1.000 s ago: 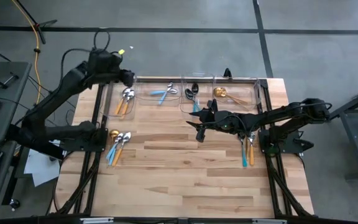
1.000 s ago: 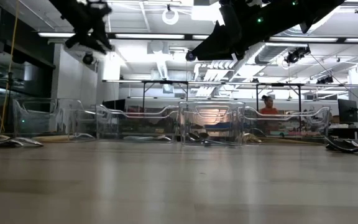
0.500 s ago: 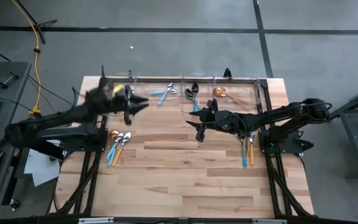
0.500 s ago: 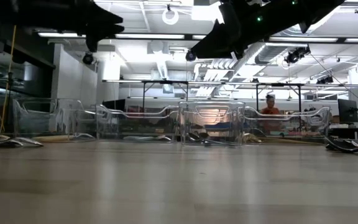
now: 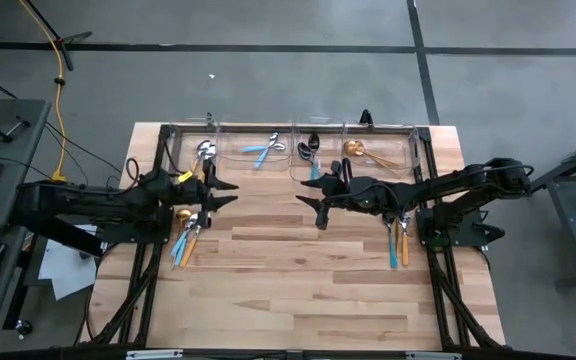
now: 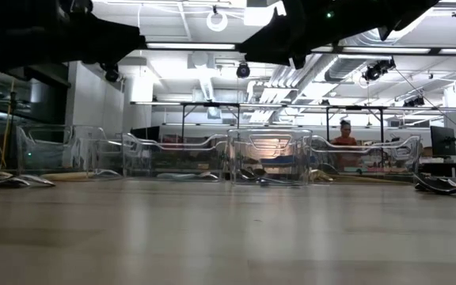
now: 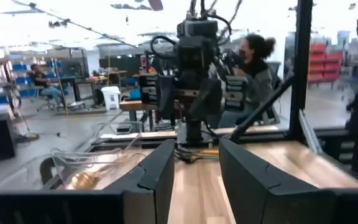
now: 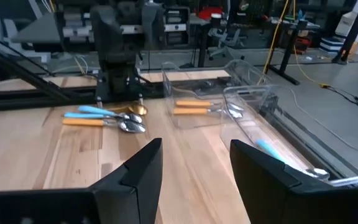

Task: Sort silverware by color (type)
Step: Put the black spoon into the middle right transparent bin

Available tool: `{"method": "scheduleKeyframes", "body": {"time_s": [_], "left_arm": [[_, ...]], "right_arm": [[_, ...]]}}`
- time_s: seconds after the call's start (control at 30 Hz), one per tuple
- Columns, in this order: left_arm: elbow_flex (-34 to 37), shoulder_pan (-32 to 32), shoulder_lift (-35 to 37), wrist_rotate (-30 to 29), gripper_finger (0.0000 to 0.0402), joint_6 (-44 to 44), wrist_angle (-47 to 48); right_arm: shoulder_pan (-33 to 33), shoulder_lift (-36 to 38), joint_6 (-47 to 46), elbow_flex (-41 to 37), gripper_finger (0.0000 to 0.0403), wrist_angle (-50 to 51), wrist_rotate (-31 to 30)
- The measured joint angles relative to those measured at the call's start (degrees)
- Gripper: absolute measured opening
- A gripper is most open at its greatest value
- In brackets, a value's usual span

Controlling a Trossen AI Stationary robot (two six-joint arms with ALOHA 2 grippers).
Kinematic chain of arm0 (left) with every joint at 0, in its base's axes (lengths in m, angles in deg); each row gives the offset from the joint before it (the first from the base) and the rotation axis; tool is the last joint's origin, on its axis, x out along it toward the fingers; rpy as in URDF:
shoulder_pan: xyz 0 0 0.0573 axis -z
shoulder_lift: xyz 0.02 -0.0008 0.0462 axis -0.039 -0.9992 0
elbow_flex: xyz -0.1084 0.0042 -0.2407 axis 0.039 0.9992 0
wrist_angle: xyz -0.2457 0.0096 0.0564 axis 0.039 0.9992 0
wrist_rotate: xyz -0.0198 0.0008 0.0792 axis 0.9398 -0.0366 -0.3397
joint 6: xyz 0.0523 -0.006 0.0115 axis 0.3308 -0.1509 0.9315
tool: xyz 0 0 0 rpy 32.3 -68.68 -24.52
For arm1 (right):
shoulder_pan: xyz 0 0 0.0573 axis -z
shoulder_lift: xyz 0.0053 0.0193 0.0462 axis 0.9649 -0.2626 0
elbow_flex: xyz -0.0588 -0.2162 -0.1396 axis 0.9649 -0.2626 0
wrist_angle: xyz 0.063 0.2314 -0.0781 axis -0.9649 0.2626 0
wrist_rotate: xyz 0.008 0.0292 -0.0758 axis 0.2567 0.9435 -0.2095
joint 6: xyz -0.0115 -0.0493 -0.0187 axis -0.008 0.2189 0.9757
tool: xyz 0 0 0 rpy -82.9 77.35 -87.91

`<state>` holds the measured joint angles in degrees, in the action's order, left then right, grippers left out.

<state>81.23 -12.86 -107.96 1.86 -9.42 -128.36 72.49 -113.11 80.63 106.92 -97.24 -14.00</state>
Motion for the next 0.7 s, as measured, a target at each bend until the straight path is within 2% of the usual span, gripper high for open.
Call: {"method": "scheduleKeyframes", "body": {"time_s": [0.17,0.37,0.7], "left_arm": [[-1.06,0.97,0.02,-1.68,0.0117,2.78,-0.10],[-2.55,1.00,-0.76,-1.71,0.0117,1.85,0.49],[-5.61,0.89,-8.28,-2.19,0.0117,1.13,0.89]], "right_arm": [[0.04,0.00,1.29,0.00,0.0172,-0.76,0.02],[0.04,0.00,1.53,0.00,0.0172,-0.78,0.20],[0.04,0.01,1.53,0.00,0.0172,-1.34,0.17]]}}
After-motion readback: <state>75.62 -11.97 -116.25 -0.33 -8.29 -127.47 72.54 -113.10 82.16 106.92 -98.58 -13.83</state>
